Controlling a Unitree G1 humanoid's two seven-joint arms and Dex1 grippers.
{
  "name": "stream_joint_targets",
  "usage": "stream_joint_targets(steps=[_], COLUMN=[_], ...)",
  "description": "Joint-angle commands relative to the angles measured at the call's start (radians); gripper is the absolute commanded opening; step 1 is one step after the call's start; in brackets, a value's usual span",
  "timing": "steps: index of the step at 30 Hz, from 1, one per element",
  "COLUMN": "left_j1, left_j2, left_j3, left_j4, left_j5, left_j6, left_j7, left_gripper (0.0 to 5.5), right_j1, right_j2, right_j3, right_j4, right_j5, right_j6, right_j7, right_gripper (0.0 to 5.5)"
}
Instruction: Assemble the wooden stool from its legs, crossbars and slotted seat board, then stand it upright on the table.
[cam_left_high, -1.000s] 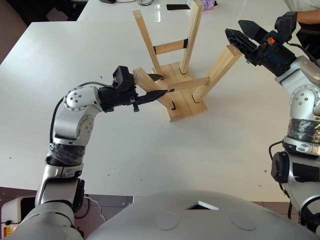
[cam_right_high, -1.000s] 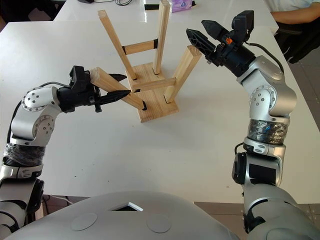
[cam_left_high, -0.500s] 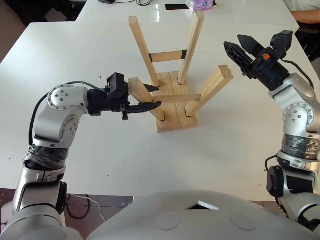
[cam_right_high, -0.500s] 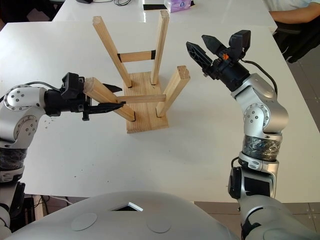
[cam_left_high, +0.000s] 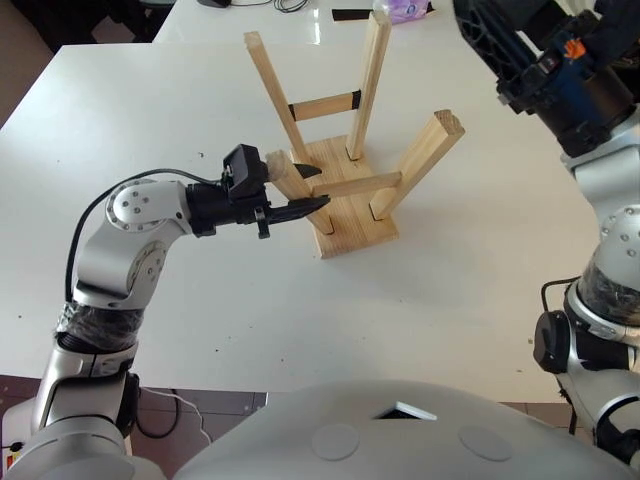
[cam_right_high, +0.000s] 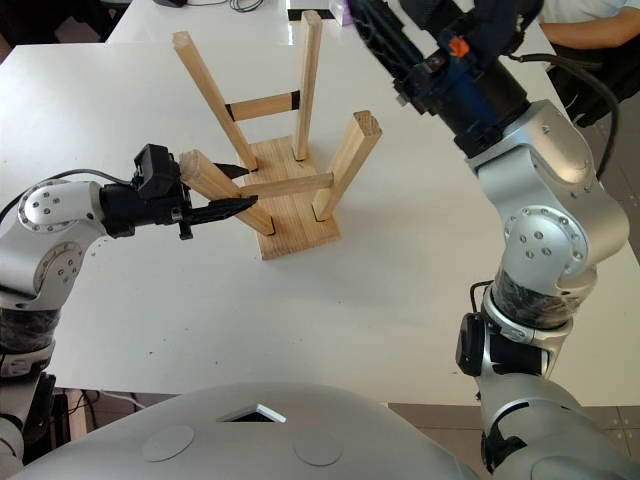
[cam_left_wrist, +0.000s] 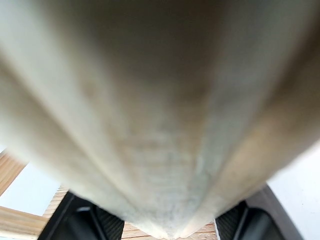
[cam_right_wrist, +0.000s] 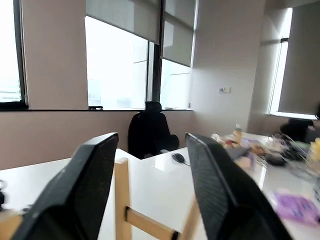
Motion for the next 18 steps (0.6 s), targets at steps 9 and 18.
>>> stream_joint_targets(steps=[9, 18], left_j1=[0.004, -0.001], left_j2=[0.008, 0.003], left_j3=[-0.055, -0.061], left_j4=[-0.028, -0.043], left_j5=[0.025, 0.025], left_j6=[0.152, 0.176], left_j7=[0.095, 0.139], left_gripper=[2.04, 2.04], right_j1=[0.154, 0.355], right_j2=[0.015, -0.106], right_j3=[0.488, 0.708], right_j4=[-0.108, 0.005], right_j5=[-0.254, -0.551], right_j6=[0.047, -0.023], right_j7=[-0.156, -0.094], right_gripper=[0.28, 0.00])
